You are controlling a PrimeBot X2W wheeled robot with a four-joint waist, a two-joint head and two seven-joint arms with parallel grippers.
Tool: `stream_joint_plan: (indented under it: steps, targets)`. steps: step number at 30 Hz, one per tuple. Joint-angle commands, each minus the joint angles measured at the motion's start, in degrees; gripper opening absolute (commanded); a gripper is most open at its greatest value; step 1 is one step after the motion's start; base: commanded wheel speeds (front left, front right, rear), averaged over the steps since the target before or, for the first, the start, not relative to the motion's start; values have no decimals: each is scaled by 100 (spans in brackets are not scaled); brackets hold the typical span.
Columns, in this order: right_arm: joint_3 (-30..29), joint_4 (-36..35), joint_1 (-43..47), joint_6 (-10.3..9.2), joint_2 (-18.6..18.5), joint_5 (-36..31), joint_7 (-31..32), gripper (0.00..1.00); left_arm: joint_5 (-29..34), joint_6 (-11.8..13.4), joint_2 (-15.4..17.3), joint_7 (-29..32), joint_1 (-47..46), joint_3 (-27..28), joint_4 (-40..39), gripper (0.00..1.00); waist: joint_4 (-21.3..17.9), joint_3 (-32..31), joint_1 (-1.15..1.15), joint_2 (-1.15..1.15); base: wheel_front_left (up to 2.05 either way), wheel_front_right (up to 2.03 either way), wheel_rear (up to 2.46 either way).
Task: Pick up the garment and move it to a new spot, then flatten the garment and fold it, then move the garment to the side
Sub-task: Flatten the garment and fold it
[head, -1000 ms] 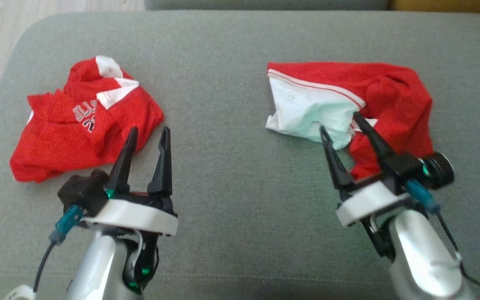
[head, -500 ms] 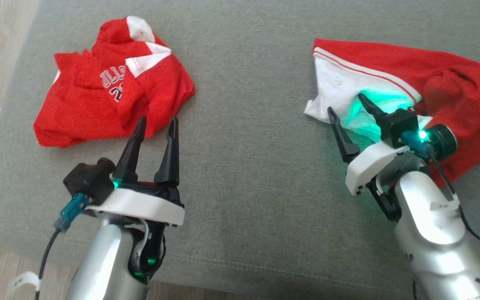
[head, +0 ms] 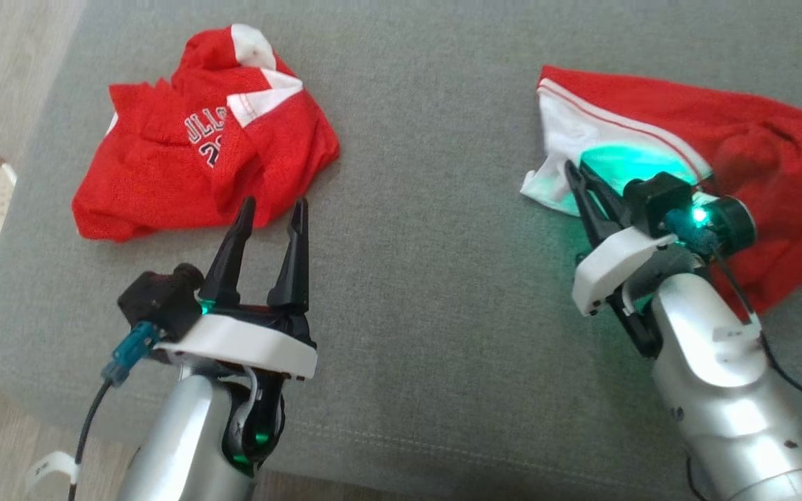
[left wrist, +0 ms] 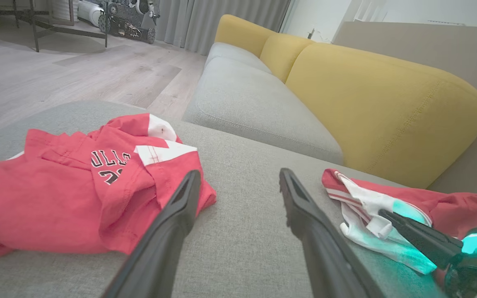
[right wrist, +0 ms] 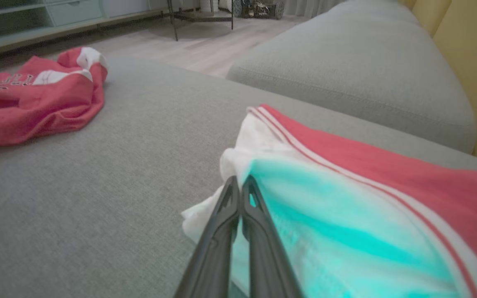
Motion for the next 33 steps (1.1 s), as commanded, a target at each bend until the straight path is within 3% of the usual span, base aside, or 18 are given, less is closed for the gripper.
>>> stream_joint_plan:
  steps: [1,6,10,16,22,25,29,33]
  targets:
    - [233,-236,-97,-4,147,88,-164,0,8,19,46,-29,-99,161,-142,100,-103,-176,0,0,0,0,0]
    - [937,-718,58,-4,252,486,-362,0,26,5,46,-29,14,188,-89,100,-288,-569,0,0,0,0,0]
    - [1729,-1504,181,-4,262,1142,-356,0,35,17,46,-29,142,202,-44,100,-417,-917,0,0,0,0,0]
    - [2440,-2834,23,-4,-66,1906,-21,0,-61,72,46,-29,367,291,-57,100,-554,-1252,0,0,0,0,0]
    - [2368,-3194,-423,-4,-165,2229,396,0,-181,155,46,-29,453,313,-127,100,-517,-1365,0,0,0,0,0]
    - [2182,-3094,-890,-4,-41,2467,464,0,-247,213,46,-29,478,282,-174,100,-458,-1394,0,0,0,0,0]
    - [1791,-2835,-1715,-4,199,2855,151,0,-303,262,46,-29,527,191,-176,100,-356,-1451,0,0,0,0,0]
    - [947,-2464,-2523,-4,339,3132,-488,0,-347,322,46,-29,606,166,-196,100,-316,-1490,0,0,0,0,0]
